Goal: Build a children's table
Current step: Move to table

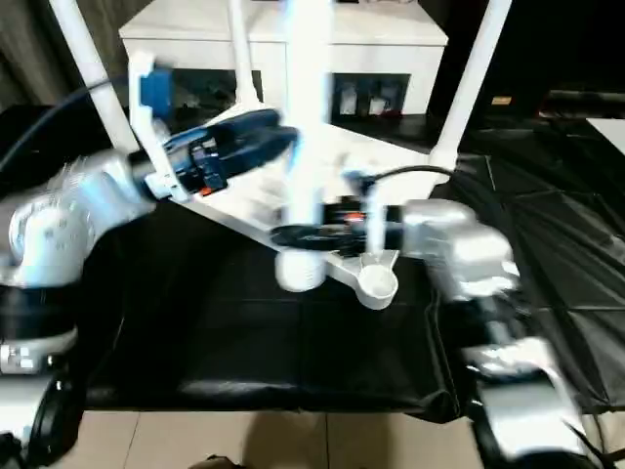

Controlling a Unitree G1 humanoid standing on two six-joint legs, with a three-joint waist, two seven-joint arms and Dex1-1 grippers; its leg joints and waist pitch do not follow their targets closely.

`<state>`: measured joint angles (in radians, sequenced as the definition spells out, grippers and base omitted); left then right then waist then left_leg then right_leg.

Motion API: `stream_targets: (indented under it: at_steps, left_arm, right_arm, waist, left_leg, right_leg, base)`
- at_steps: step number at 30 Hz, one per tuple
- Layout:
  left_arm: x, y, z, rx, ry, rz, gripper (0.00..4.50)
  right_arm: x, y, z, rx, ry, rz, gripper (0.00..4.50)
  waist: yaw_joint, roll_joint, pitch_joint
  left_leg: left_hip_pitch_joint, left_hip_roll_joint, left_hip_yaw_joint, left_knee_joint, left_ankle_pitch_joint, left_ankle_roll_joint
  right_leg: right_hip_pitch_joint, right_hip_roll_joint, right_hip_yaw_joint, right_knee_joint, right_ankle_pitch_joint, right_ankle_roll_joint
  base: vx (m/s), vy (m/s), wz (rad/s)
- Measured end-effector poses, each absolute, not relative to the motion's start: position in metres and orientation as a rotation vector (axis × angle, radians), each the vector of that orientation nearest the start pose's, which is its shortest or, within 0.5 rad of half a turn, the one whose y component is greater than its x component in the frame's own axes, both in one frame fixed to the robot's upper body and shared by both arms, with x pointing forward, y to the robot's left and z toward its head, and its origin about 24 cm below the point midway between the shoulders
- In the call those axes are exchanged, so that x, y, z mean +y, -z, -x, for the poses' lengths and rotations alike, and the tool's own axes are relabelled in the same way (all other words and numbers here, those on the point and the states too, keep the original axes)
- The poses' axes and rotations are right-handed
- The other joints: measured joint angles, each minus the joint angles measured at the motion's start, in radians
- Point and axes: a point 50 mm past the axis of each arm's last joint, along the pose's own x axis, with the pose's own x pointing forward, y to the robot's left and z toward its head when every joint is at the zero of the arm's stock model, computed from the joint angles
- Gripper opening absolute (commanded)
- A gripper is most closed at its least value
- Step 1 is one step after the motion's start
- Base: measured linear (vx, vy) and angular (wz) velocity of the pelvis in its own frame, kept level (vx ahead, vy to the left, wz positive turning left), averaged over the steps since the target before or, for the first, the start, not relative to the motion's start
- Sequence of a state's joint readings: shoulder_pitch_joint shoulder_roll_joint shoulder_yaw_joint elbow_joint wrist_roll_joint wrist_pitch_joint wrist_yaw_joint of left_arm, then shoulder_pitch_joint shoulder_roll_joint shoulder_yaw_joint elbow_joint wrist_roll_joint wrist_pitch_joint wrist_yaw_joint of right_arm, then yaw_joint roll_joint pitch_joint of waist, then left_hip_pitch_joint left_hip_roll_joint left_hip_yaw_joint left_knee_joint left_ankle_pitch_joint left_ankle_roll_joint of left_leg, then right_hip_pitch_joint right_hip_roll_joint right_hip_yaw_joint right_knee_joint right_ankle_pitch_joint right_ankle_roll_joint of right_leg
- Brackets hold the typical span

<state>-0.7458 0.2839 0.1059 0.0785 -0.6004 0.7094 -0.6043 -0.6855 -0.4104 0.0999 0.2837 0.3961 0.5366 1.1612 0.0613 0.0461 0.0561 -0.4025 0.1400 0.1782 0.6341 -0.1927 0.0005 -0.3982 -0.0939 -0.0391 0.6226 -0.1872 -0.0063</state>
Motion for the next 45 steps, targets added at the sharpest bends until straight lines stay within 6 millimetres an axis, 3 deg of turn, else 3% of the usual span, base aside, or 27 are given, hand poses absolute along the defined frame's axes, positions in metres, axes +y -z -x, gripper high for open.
stream_targets:
  at_steps: [2, 4, 6, 9, 11, 14, 18, 21, 23, 28, 34, 37, 39, 41, 43, 44, 45]
  left_arm:
    - [0.145, -0.185, -0.348, 0.030, 0.643, 0.215, 4.31]
    - [0.158, -0.164, -0.348, 0.099, 0.505, 0.200, 4.31]
    - [0.168, -0.136, -0.339, 0.169, 0.355, 0.169, 4.31]
    - [0.171, -0.108, -0.322, 0.188, 0.260, 0.248, 4.31]
    - [0.174, -0.106, -0.315, 0.119, 0.199, 0.351, 4.31]
    - [0.189, -0.113, -0.305, -0.043, 0.034, 0.322, 4.31]
    - [0.195, -0.116, -0.300, -0.125, -0.079, 0.356, 4.31]
    - [0.196, -0.117, -0.300, -0.120, -0.115, 0.291, 4.31]
    - [0.194, -0.110, -0.297, -0.047, -0.081, 0.184, 4.31]
    - [0.191, -0.087, -0.285, 0.015, -0.065, 0.117, 4.31]
    - [0.188, -0.090, -0.286, 0.000, -0.073, 0.043, 4.31]
    - [0.188, -0.090, -0.286, -0.001, -0.074, 0.025, 4.31]
    - [0.188, -0.091, -0.286, -0.003, -0.077, 0.019, 4.31]
    - [0.188, -0.091, -0.286, -0.005, -0.078, 0.018, 4.31]
    - [0.187, -0.092, -0.286, -0.006, -0.076, 0.017, 4.31]
    - [0.184, -0.093, -0.288, -0.012, -0.066, 0.019, 4.31]
    - [0.180, -0.092, -0.288, -0.009, -0.054, 0.021, 4.31]
  right_arm:
    - [-0.140, -0.141, -0.330, 0.192, -1.169, 0.038, 1.87]
    - [-0.146, -0.133, -0.331, 0.192, -1.047, 0.050, 1.87]
    - [-0.151, -0.125, -0.332, 0.157, -0.815, 0.020, 1.87]
    - [-0.161, -0.112, -0.326, 0.170, -0.575, 0.011, 1.87]
    - [-0.165, -0.111, -0.325, 0.154, -0.458, 0.009, 1.87]
    - [-0.166, -0.119, -0.322, 0.090, -0.376, -0.022, 1.87]
    - [-0.173, -0.122, -0.319, 0.031, -0.310, -0.027, 1.87]
    - [-0.166, -0.112, -0.314, 0.052, -0.287, -0.013, 1.87]
    - [-0.164, -0.104, -0.311, 0.083, -0.283, 0.004, 1.87]
    - [-0.156, -0.091, -0.303, 0.108, -0.299, 0.016, 1.87]
    - [-0.144, -0.088, -0.300, 0.093, -0.329, 0.004, 1.87]
    - [-0.142, -0.090, -0.300, 0.080, -0.335, 0.002, 1.87]
    - [-0.141, -0.091, -0.301, 0.073, -0.340, 0.004, 1.87]
    - [-0.138, -0.093, -0.302, 0.064, -0.351, 0.010, 1.87]
    - [-0.138, -0.093, -0.302, 0.064, -0.352, 0.012, 1.87]
    - [-0.141, -0.093, -0.302, 0.065, -0.347, 0.020, 1.87]
    - [-0.142, -0.092, -0.301, 0.068, -0.343, 0.023, 1.87]
  waist:
    - [-0.004, 0.005, -0.002]
    - [-0.010, 0.005, -0.002]
    - [-0.013, 0.005, -0.002]
    - [-0.007, 0.004, -0.001]
    - [-0.003, 0.005, -0.001]
    - [-0.008, 0.005, -0.001]
    - [-0.005, 0.003, -0.002]
    - [-0.009, 0.003, -0.002]
    - [-0.011, 0.004, -0.002]
    - [-0.017, 0.004, -0.001]
    - [-0.021, 0.004, -0.001]
    - [-0.033, 0.007, 0.000]
    - [-0.037, 0.007, 0.000]
    - [-0.036, 0.003, -0.002]
    - [-0.040, -0.002, -0.002]
    - [-0.032, -0.014, 0.000]
    - [-0.028, -0.019, 0.001]
  left_leg:
    - [0.001, 0.000, 0.000, 0.000, 0.000, -0.001]
    - [0.001, 0.001, 0.000, -0.001, 0.002, -0.003]
    - [0.000, 0.001, 0.000, -0.002, 0.002, -0.004]
    - [-0.003, 0.002, 0.000, -0.003, 0.002, -0.004]
    - [-0.003, 0.002, 0.000, -0.003, 0.002, -0.004]
    - [-0.001, 0.001, 0.000, -0.007, 0.002, -0.004]
    - [-0.001, 0.001, 0.000, -0.008, 0.002, -0.004]
    - [-0.001, 0.001, 0.000, -0.010, 0.002, -0.005]
    - [0.000, 0.001, 0.000, -0.011, 0.003, -0.005]
    - [-0.002, 0.001, 0.000, -0.012, 0.003, -0.005]
    - [-0.001, 0.002, -0.003, -0.013, 0.003, -0.007]
    - [0.000, 0.017, -0.016, -0.014, 0.007, -0.015]
    - [0.000, 0.030, -0.024, -0.015, 0.013, -0.027]
    - [0.003, 0.041, -0.028, -0.026, 0.025, -0.046]
    - [0.005, 0.050, -0.022, -0.038, 0.021, -0.040]
    - [-0.009, 0.045, -0.012, 0.038, -0.029, 0.041]
    - [-0.015, 0.023, -0.014, 0.097, -0.050, 0.074]
  right_leg:
    - [0.000, 0.000, 0.000, 0.000, 0.000, 0.000]
    - [0.000, 0.001, 0.000, 0.000, 0.000, 0.000]
    - [-0.001, 0.001, 0.000, 0.000, 0.000, 0.001]
    - [-0.003, 0.002, -0.002, -0.003, 0.000, 0.001]
    - [-0.003, 0.002, -0.002, -0.005, 0.000, 0.001]
    - [0.001, 0.002, -0.001, -0.011, 0.002, 0.002]
    - [0.001, 0.002, -0.001, -0.013, 0.003, 0.007]
    - [0.000, 0.002, -0.001, -0.013, 0.004, 0.011]
    - [-0.001, 0.002, 0.000, -0.012, 0.003, 0.015]
    - [-0.002, 0.002, -0.001, -0.013, 0.002, 0.020]
    - [-0.001, 0.004, -0.001, -0.013, 0.002, 0.020]
    - [0.006, 0.020, -0.010, -0.014, 0.006, 0.011]
    - [0.002, 0.022, -0.032, -0.001, 0.001, -0.002]
    - [-0.007, 0.029, -0.039, 0.022, -0.012, -0.016]
    - [-0.012, 0.039, -0.054, 0.022, -0.013, -0.035]
    - [-0.014, 0.041, -0.058, 0.022, -0.011, -0.045]
    - [-0.013, 0.042, -0.058, 0.020, -0.013, -0.045]
  base:
    - [0.000, 0.000, 0.00]
    - [0.000, 0.000, 0.00]
    - [0.000, 0.000, 0.00]
    - [0.000, 0.000, 0.00]
    - [0.000, 0.000, 0.00]
    - [0.000, 0.000, 0.00]
    - [0.000, 0.000, 0.00]
    - [0.000, 0.000, 0.00]
    - [0.000, 0.000, 0.00]
    - [0.000, 0.000, 0.00]
    - [0.000, 0.000, 0.00]
    - [-0.004, -0.026, 0.01]
    - [-0.014, -0.102, 0.03]
    - [-0.029, -0.180, 0.02]
    - [-0.028, -0.238, 0.06]
    - [-0.026, -0.240, 0.07]
    - [-0.043, -0.202, 0.03]
